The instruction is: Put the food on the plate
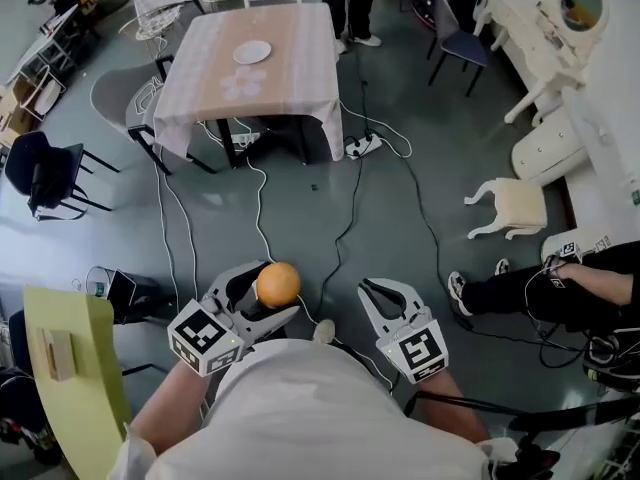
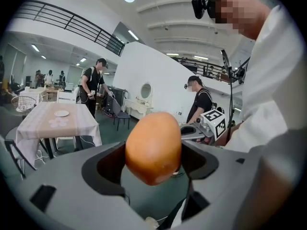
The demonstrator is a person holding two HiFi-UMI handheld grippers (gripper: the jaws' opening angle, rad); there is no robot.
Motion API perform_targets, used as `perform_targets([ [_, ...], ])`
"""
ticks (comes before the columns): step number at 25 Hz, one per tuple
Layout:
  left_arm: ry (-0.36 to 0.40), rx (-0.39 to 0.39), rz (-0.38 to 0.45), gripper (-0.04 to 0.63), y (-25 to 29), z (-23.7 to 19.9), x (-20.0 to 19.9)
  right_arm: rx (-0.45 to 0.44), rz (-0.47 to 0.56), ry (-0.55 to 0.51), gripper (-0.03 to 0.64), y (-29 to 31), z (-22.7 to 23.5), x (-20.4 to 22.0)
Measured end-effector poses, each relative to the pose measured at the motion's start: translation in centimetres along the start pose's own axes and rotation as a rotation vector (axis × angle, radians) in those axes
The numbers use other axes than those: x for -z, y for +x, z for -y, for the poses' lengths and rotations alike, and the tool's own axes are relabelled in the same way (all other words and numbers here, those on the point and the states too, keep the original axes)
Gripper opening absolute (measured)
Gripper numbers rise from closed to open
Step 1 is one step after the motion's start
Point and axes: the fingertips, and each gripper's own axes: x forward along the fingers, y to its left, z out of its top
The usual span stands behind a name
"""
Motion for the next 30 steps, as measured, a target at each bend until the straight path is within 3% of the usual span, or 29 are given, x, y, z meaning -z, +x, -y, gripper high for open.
perform_targets([
  [5,-0.011,0.003,-0.003,0.366,0.5,-6.5,-0.6,0.027,-0.011,-0.012,0.133,5.3,2.9,-2.2],
  [18,0.038,0.032,0.040,0.366,-2.1,-30.3,-8.1,0.138,0.005,-0.020,0.161,25.3,8.5,-14.6],
  [23,0.039,-0.034,0.032,0.365,-2.0,-38.2,-9.4,0.089,-0.020,-0.052,0.161,30.4,8.9,-16.9],
  [30,0.049,-0.121,-0.007,0.365,2.1,-48.6,-11.5,0.021,-0.051,-0.057,0.161,36.9,14.0,-18.0],
])
